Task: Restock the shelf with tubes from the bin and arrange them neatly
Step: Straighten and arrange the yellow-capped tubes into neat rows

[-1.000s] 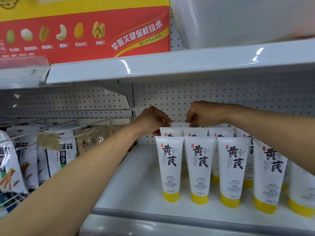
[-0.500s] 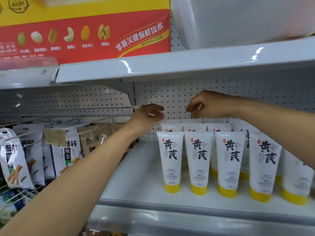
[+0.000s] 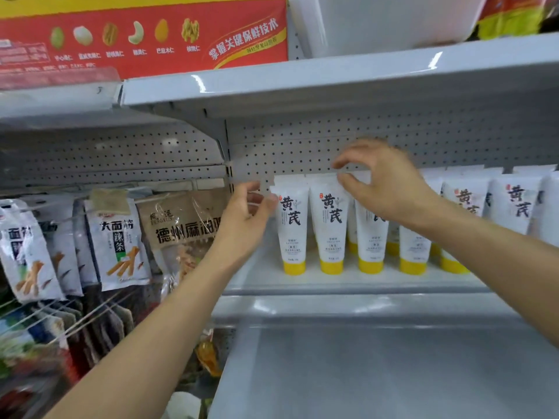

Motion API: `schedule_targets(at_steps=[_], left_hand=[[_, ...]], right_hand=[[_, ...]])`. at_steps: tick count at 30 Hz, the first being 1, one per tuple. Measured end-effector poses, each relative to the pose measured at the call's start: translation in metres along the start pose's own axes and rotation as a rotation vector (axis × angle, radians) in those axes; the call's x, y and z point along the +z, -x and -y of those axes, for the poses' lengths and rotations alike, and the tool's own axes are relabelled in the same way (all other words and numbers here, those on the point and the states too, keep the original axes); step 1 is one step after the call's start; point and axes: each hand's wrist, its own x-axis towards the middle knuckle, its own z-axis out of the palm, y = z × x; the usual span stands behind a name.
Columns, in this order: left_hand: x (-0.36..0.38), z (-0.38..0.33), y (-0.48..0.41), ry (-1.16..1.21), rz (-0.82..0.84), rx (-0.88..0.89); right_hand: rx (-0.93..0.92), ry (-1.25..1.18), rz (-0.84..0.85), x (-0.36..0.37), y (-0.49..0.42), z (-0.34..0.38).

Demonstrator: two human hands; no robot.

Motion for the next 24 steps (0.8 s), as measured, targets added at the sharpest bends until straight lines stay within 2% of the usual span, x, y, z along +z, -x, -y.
schedule_targets(at_steps=[5,11,17,24], left_hand=[[0.005,0.012,0.031,-0.041,0.024,-0.049],[0.020,0.023,0.045,-0.126,0.097,-0.152],[0.030,0.023,0.041,-0.356,0.124,-0.193],[0.034,0.023,0.043,-0.561,0.133,-0.187]], right_hand=[[0.144,-0.032,-0.078,0.012,0.048,0.020],[0.544,0.028,0.159,0.042,0.095,0.028],[0.528,0.234,0.275,0.055,0.087,0.036],[0.583,0.285,0.287,0.061,0.081,0.041]])
